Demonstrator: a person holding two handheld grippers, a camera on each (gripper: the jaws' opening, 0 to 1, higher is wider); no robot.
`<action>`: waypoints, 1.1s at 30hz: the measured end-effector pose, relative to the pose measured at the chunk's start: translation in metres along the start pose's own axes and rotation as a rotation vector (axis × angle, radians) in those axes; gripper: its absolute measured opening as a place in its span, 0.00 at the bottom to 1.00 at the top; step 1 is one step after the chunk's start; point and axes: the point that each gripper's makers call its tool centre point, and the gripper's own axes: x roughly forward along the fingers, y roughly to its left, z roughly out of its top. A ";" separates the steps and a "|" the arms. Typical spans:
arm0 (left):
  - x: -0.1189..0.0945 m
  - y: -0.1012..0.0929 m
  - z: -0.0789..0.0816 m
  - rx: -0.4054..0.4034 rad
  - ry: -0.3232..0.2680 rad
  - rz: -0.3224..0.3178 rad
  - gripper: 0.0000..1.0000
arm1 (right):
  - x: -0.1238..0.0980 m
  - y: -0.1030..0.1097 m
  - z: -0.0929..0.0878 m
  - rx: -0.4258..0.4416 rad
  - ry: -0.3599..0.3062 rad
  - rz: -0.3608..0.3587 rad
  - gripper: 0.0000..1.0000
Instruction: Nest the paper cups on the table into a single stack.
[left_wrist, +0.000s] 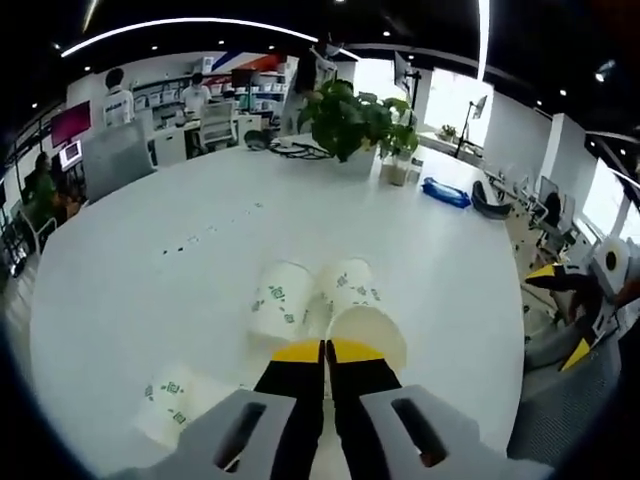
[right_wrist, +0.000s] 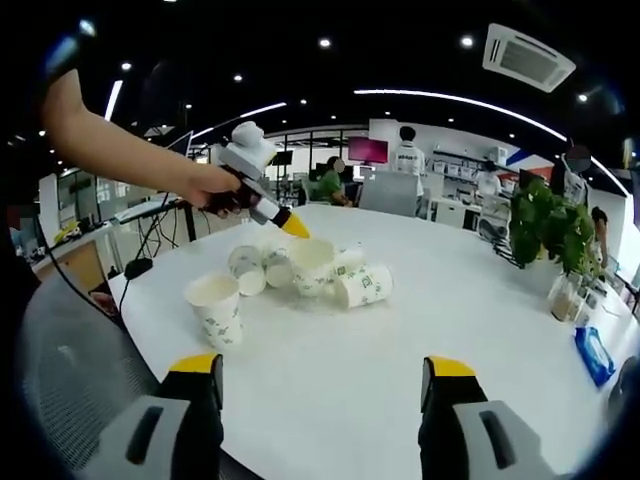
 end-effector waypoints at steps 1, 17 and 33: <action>-0.004 -0.002 0.001 0.004 -0.003 0.003 0.00 | 0.000 0.000 0.000 -0.002 -0.001 0.000 0.81; -0.053 -0.032 0.008 0.019 -0.041 -0.024 0.00 | -0.001 0.000 0.003 -0.002 -0.019 0.002 0.82; -0.090 -0.055 0.009 0.012 -0.071 -0.029 0.00 | 0.000 0.003 0.005 -0.008 -0.028 0.020 0.82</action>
